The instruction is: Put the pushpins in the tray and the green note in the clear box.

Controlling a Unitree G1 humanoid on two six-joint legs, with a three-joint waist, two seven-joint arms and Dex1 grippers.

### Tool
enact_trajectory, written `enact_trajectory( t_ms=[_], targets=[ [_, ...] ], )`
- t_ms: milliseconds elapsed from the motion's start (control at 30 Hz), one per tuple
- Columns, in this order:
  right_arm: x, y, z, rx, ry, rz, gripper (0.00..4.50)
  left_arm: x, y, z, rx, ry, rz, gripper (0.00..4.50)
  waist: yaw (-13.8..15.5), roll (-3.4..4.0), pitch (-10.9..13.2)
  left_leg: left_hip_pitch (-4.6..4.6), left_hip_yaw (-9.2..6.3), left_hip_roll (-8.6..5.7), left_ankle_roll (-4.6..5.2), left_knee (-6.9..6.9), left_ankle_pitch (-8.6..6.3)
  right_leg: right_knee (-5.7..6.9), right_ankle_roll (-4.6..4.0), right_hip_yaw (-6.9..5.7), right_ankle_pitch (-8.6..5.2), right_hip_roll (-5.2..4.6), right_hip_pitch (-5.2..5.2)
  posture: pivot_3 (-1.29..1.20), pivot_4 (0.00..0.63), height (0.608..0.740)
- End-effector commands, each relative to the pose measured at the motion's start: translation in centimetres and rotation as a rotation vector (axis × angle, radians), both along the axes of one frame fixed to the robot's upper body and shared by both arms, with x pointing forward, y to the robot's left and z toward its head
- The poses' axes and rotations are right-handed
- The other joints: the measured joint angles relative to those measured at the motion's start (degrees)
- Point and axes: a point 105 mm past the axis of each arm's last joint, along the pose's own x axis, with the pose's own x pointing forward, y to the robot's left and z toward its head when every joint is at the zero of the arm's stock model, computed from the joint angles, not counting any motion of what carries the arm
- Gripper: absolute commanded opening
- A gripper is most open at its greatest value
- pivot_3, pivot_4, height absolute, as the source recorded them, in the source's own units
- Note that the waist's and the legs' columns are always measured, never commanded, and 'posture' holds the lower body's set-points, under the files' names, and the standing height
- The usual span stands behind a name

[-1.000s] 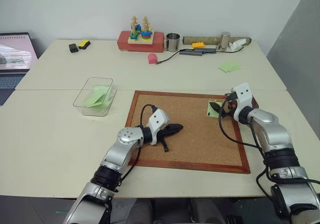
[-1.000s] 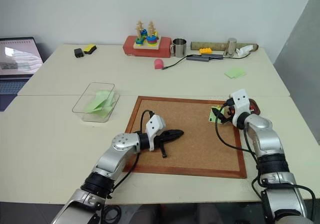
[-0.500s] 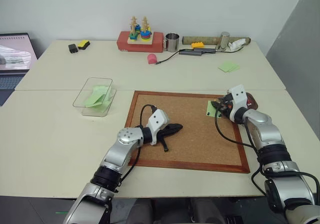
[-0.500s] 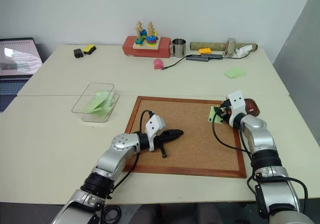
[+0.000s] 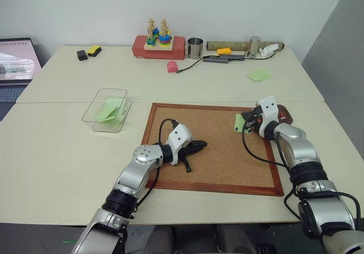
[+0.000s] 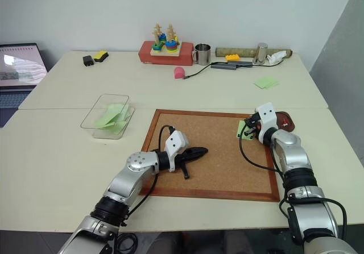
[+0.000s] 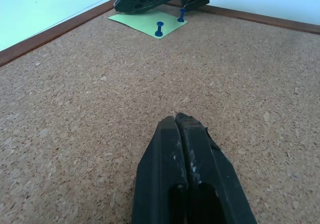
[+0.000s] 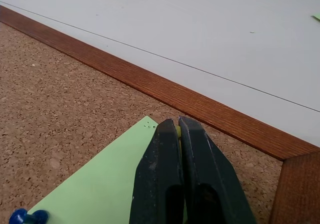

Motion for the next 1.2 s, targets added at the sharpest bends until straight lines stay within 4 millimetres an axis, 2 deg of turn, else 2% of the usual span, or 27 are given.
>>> enact_trajectory(
  t_ms=[33,400,767,833,900,1000,1200],
  targets=[
    [0.2,0.1,3.0,0.032,-0.094,0.007,0.01,-0.8,0.7,-3.0,0.070,0.106,0.022,0.00,0.0,0.01,0.0,0.00,-0.01,0.00,0.00,0.00,0.00,0.00,0.00,0.00,0.00,0.00,0.00,0.00,0.150,0.740],
    [-0.2,-0.1,4.6,0.103,-0.117,-0.014,0.01,-1.0,1.0,-4.2,0.123,0.136,0.027,0.00,0.0,0.06,0.0,-0.01,0.00,0.00,0.00,-0.03,0.00,-0.01,0.00,0.00,0.00,0.00,-0.01,0.00,0.150,0.740],
    [-0.6,-0.7,6.5,0.152,-0.151,-0.037,0.01,-1.2,0.6,-4.5,0.125,0.144,0.026,0.00,-0.1,0.19,-0.1,0.04,0.00,0.00,0.00,-0.02,0.00,-0.01,0.01,0.00,-0.01,0.00,0.03,0.00,0.150,0.740],
    [-0.7,-1.4,7.1,0.135,-0.175,-0.056,0.01,-1.2,0.6,-4.4,0.125,0.143,0.024,0.00,-0.1,0.21,-0.2,0.03,0.01,0.00,0.00,-0.02,0.00,-0.02,0.01,0.00,-0.01,0.00,0.03,0.00,0.150,0.740],
    [-1.0,-3.1,7.5,0.055,-0.190,-0.110,0.01,-1.1,0.5,-4.3,0.122,0.139,0.026,0.00,-0.1,0.22,-0.2,0.03,0.00,0.00,0.00,-0.02,0.00,-0.02,0.02,0.00,-0.01,0.00,0.03,0.00,0.150,0.740],
    [-1.4,-5.9,7.0,-0.088,-0.189,-0.212,0.01,-0.9,0.6,-4.1,0.117,0.132,0.031,0.00,0.0,0.23,-0.2,0.02,0.01,-0.01,0.00,-0.03,0.00,-0.07,0.05,0.00,-0.03,0.00,0.03,0.00,0.150,0.740],
    [-2.0,-8.8,5.2,-0.135,-0.119,-0.333,0.01,-0.6,0.5,-3.9,0.118,0.120,0.035,0.00,0.1,0.37,-0.3,0.05,0.07,-0.01,0.01,-0.06,0.00,-0.10,0.25,0.06,-0.16,0.00,0.04,0.00,0.150,0.740]
  ],
)
